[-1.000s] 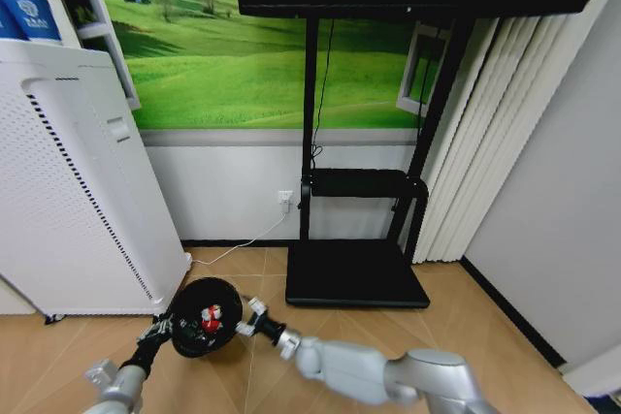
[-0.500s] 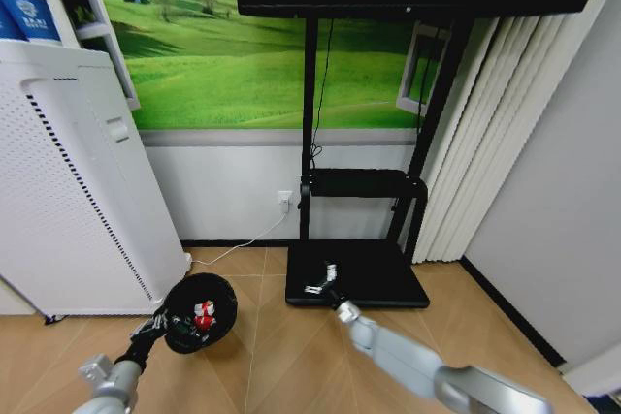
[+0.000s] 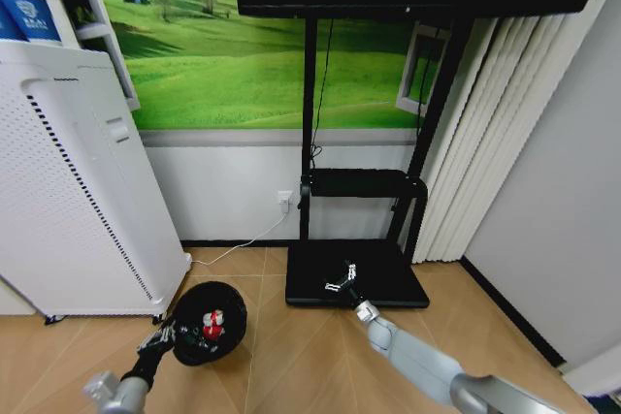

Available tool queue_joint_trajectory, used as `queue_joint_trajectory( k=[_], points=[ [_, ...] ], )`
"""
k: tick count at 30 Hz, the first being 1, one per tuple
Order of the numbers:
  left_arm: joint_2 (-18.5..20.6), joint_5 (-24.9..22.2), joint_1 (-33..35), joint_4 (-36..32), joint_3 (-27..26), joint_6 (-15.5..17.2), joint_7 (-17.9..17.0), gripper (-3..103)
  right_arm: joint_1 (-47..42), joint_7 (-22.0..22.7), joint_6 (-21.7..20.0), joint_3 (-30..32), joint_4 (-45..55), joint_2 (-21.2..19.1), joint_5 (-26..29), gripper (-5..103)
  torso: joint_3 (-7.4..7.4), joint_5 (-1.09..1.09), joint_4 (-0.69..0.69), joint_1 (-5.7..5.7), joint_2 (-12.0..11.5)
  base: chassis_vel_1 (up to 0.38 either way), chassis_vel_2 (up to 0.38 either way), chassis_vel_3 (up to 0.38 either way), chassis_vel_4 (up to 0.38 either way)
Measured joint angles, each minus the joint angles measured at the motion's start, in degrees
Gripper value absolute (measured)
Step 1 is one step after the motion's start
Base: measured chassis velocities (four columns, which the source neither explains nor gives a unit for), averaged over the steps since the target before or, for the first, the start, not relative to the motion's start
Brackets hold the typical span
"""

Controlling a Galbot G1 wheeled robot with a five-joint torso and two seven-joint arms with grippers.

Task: Pick up the trash bin and place the garbage on the floor into it.

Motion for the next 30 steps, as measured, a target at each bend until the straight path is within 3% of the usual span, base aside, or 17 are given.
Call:
queue_joint_trajectory(
  k=[12, 30],
  points=[
    [-0.67, 0.76, 0.83, -0.82, 0.03, -0.07, 0.06, 7, -1.34, 1.29, 0.05, 1.07, 2.24, -1.6, -2.38, 100, 0.0, -0.01, 0.0, 0.0, 0.0, 0.041, -0.038, -0.029, 0.03],
    [-2.65, 2.65, 2.69, -1.17, 0.45, -0.25, 0.85, 7, -4.44, 1.56, 0.11, 3.27, 4.93, -2.81, -3.94, 100, -0.02, 0.0, 0.01, -0.01, 0.03, 0.202, -0.149, -0.202, 0.148]
  ],
)
